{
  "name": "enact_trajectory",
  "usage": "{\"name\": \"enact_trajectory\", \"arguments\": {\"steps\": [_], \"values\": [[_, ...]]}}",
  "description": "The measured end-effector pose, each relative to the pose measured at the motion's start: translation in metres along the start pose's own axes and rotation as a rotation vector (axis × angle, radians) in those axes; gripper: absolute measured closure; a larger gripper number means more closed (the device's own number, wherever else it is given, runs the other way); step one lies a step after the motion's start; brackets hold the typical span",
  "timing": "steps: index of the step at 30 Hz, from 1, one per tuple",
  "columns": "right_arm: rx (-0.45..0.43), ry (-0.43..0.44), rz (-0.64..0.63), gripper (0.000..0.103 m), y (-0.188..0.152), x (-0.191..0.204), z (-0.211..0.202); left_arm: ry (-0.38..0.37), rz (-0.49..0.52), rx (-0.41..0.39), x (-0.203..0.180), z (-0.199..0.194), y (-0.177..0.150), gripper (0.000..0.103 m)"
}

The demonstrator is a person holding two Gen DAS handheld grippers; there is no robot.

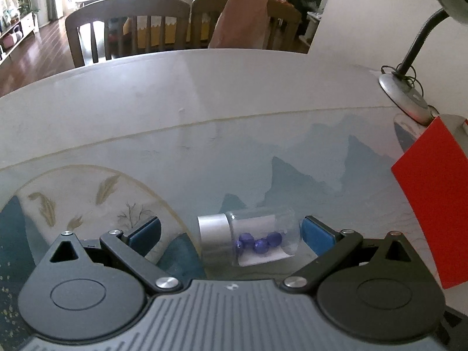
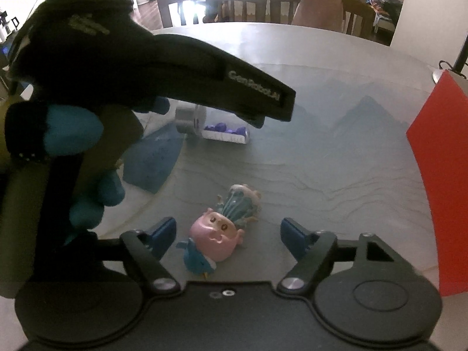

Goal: Organize rigid objects
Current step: 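Grasp the clear bead vial with the left tool while the right tool grasps the pink pig figurine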

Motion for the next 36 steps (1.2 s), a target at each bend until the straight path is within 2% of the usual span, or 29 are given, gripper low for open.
{"name": "enact_trajectory", "arguments": {"steps": [5, 9, 14, 15, 17, 25, 36], "values": [[0.002, -0.019, -0.011, 0.034, -0.001, 0.002, 0.002, 0.001, -0.008, 0.003, -0.001, 0.006, -0.002, 0.001], [-0.008, -0.03, -0.023, 0.048, -0.004, 0.003, 0.0, -0.001, -0.025, -0.006, 0.001, 0.008, -0.003, 0.001], [-0.014, -0.022, -0.027, 0.066, -0.006, 0.003, -0.004, -0.015, -0.032, -0.017, 0.001, 0.006, -0.003, 0.014], [-0.013, -0.018, -0.025, 0.066, -0.006, 0.003, -0.005, -0.009, -0.025, -0.019, 0.0, 0.005, -0.003, 0.016], [-0.013, -0.009, -0.016, 0.066, -0.008, 0.001, -0.006, 0.011, -0.01, -0.025, -0.001, 0.004, -0.003, 0.029], [-0.05, -0.014, 0.028, 0.067, -0.016, -0.017, -0.021, 0.008, -0.047, -0.031, 0.01, -0.007, -0.005, 0.029], [-0.127, -0.003, 0.069, 0.067, -0.019, -0.046, -0.062, -0.026, -0.067, -0.041, 0.009, -0.05, -0.019, 0.029]]}}
Point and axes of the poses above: each gripper's, at about its wrist camera, not at the fingertips, and z roughly the way its jaws point, x to its left, y to its top, the point moved 4 cm from there along z, roughly the way its jaws point, and after that the axes turned 12 degrees about -z, right-handed, at the moved point
